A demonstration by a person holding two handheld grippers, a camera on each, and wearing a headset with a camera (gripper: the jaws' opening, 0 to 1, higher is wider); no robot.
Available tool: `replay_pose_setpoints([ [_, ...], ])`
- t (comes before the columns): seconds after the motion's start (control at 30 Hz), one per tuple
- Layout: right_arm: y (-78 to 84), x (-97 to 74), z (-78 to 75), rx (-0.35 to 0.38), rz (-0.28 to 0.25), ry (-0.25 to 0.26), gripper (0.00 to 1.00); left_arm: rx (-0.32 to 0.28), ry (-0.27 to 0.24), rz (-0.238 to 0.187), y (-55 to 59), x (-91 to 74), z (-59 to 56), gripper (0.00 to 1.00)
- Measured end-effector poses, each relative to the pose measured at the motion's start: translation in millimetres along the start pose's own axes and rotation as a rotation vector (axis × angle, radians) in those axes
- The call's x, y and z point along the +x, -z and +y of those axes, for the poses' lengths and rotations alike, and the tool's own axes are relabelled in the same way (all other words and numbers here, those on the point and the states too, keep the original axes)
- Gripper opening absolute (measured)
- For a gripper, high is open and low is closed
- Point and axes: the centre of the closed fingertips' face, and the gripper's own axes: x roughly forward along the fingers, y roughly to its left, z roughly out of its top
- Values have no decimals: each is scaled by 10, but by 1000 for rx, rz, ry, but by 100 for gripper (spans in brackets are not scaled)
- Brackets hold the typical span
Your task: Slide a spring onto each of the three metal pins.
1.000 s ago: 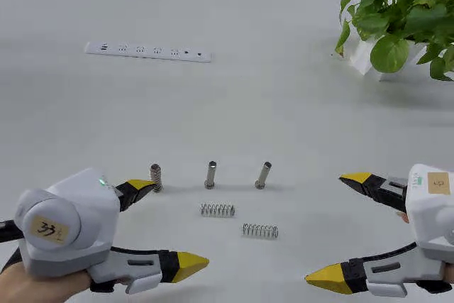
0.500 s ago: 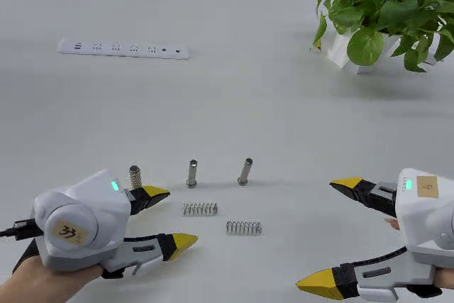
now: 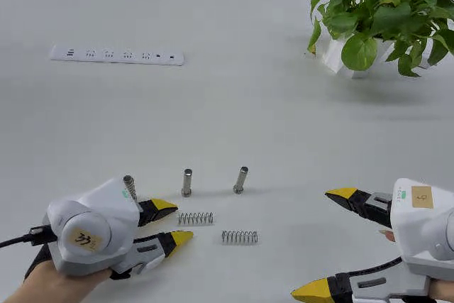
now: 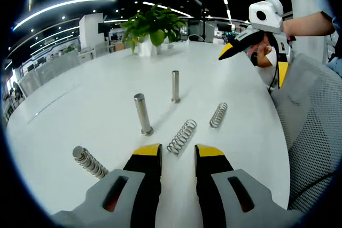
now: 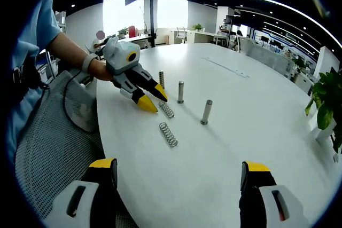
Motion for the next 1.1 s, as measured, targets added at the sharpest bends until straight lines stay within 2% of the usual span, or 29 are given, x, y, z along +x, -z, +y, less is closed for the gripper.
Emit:
replay_pose_setpoints([
  [0.1,19,9,1,1,4,-3,96,12,-1,12,26,17,2,16],
  [0.13,24,11,5,1,6,-4,96,9,-2,2,3,17,7,15],
  [0.37,42,21,27,7,9,-10,95,18,-6,6,-1,11,3,11],
  [0.53,66,36,43,8,15,-12,95,32,-35,11,12,-27,10,9],
  [0.8,45,52,79,7,14,-19,94,5,-39,5,46,-63,-16,8],
  [1.1,46,71,115,4,16,-30,93,-64,-29,3,77,-113,-71,8],
])
